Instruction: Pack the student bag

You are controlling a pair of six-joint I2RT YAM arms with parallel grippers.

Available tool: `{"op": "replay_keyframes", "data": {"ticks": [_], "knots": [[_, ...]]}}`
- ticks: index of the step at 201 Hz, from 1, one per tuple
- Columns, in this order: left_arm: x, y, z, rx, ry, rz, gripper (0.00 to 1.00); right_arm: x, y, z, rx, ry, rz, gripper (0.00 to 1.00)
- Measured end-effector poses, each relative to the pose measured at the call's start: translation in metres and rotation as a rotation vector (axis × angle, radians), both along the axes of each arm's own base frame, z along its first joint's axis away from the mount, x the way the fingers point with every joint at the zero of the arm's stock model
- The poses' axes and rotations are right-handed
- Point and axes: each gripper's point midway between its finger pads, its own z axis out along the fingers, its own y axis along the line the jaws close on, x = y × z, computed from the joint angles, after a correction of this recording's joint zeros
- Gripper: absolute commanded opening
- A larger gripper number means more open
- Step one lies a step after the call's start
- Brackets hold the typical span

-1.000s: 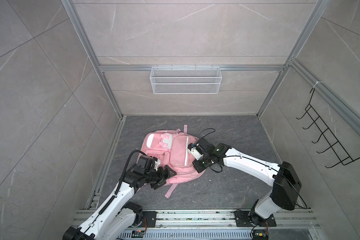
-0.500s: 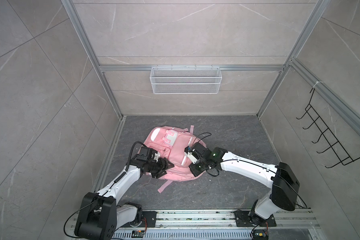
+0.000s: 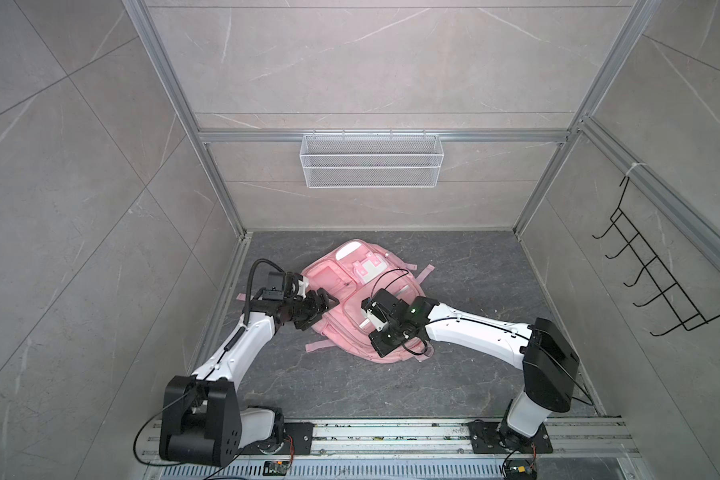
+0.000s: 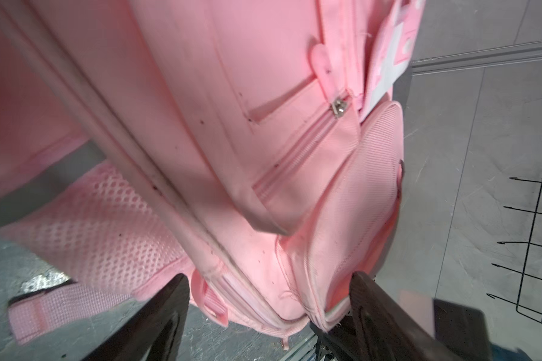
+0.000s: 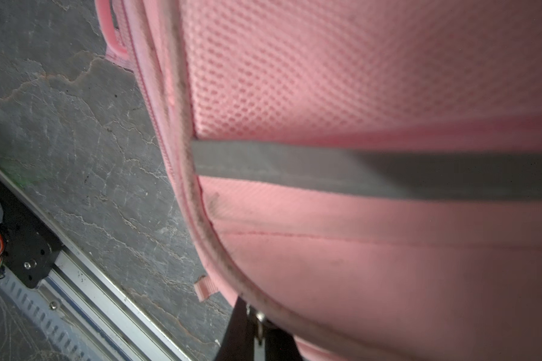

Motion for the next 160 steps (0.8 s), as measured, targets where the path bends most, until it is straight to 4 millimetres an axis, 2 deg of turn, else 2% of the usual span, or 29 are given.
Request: {"op": "replay_keyframes", "data": {"ticks": [18,31,45,71,133,160], "knots": [[-0.018,0.0,0.015,-0.032,-0.038,0.021,0.7,-0.001,0.003,0.0,0.013,0.011,-0.002,0.0],[-0.034,-0.004,0.017,-0.058,-0.04,0.027,0.65,-0.002,0.005,0.001,0.026,0.015,0.0,0.0],[-0.047,-0.01,0.013,-0.084,-0.018,0.028,0.6,-0.002,0.008,0.002,0.037,0.017,0.003,0.0],[-0.063,-0.022,-0.004,-0.104,0.06,0.024,0.58,-0.002,0.01,0.003,0.05,0.021,0.008,0.0],[-0.057,-0.062,-0.021,-0.095,0.105,-0.038,0.57,-0.002,0.014,0.005,0.067,0.022,0.012,0.0],[-0.053,-0.076,-0.029,-0.087,0.118,-0.058,0.46,-0.002,0.014,0.005,0.067,0.022,0.012,0.0]]}}
